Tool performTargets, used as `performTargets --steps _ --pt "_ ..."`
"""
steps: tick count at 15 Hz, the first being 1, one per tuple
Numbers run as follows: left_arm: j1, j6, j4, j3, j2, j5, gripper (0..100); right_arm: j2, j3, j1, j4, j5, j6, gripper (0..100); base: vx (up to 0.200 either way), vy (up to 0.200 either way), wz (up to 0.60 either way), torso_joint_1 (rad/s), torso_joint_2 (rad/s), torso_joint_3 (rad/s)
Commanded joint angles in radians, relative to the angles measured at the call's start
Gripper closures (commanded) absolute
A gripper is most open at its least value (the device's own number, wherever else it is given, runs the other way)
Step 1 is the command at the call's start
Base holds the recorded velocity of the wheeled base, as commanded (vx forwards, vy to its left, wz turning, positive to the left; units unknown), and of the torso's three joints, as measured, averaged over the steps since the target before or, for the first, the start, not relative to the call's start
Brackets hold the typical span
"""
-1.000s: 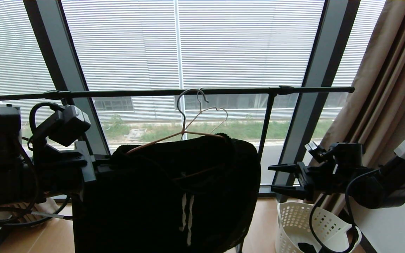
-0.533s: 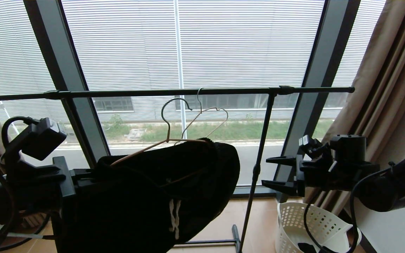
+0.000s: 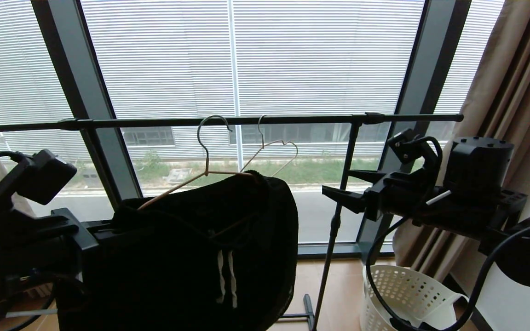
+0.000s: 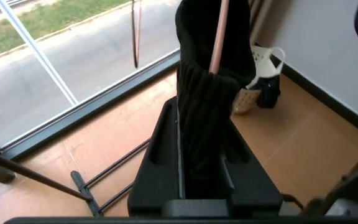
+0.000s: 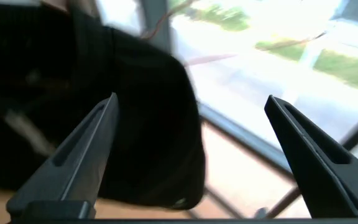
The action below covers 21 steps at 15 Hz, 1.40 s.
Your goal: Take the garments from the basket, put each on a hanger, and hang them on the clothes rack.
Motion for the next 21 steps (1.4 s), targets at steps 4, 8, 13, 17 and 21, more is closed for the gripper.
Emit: performTargets --steps 4,8,13,17,21 --pt "-0.06 -0.021 -0.004 -0.032 0.078 0.047 100 -0.026 -0.041 0.034 0.002 -0.065 0.001 0 0.0 0.0 0.0 0.0 0.0 0.0" --pt "-0.149 -0.066 -0.004 -0.142 0.178 0.083 100 -0.024 -0.05 0.032 0.002 -0.065 0.001 0 0.0 0.0 0.0 0.0 0.0 0.0" --pt "-0.257 -0.15 -0.002 -0.385 0.422 0.28 100 -0.047 -0.107 -0.063 0.002 -0.128 -0.002 0 0.0 0.0 0.0 0.0 0.0 0.0" --pt "-0.272 -0.172 -0.002 -0.477 0.523 0.32 100 -0.066 -0.125 -0.114 0.004 -0.128 -0.004 0 0.0 0.0 0.0 0.0 0.0 0.0" --pt "-0.28 -0.26 -0.007 -0.587 0.6 0.318 100 -0.057 -0.131 -0.114 0.004 -0.128 -0.004 0 0.0 0.0 0.0 0.0 0.0 0.0"
